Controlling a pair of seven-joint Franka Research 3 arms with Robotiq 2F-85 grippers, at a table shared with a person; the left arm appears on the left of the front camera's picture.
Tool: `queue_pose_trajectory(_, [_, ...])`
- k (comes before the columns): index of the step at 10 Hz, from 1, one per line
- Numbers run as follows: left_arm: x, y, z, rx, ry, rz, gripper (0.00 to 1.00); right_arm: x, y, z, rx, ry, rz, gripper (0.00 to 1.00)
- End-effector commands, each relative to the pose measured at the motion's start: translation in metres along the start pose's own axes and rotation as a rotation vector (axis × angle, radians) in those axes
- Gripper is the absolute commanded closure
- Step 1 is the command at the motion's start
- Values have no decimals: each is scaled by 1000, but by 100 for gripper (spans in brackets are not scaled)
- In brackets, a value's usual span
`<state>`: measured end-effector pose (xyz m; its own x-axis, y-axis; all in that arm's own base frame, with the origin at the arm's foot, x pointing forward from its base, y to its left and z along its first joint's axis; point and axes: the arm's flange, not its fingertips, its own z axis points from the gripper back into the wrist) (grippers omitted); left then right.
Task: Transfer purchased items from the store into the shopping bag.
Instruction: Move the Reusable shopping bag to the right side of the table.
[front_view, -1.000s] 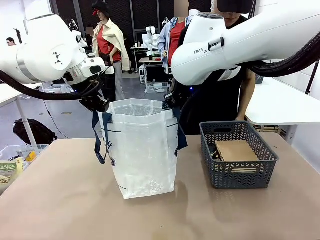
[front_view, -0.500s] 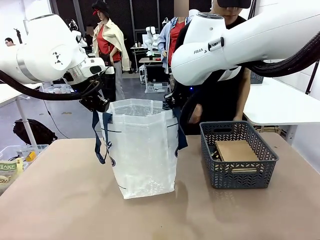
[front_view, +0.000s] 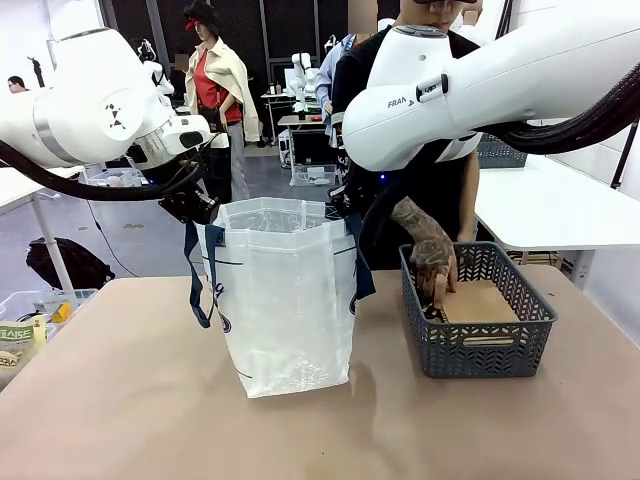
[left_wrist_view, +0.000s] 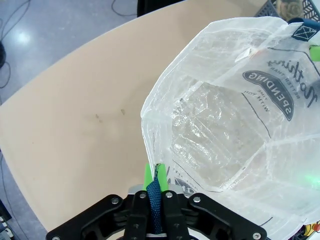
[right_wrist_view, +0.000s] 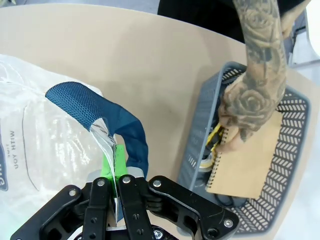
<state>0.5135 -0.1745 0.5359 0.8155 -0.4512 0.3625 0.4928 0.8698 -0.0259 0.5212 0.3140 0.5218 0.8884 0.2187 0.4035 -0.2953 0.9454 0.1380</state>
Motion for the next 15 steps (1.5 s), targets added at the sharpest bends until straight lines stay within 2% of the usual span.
queue_pose_trajectory(1, [-2,0,2,-2,6,15,100,-3,-2,0,9,2,-11,100])
queue_pose_trajectory(15, [-2,0,2,-2,6,15,100,-3,-2,0,9,2,-11,100])
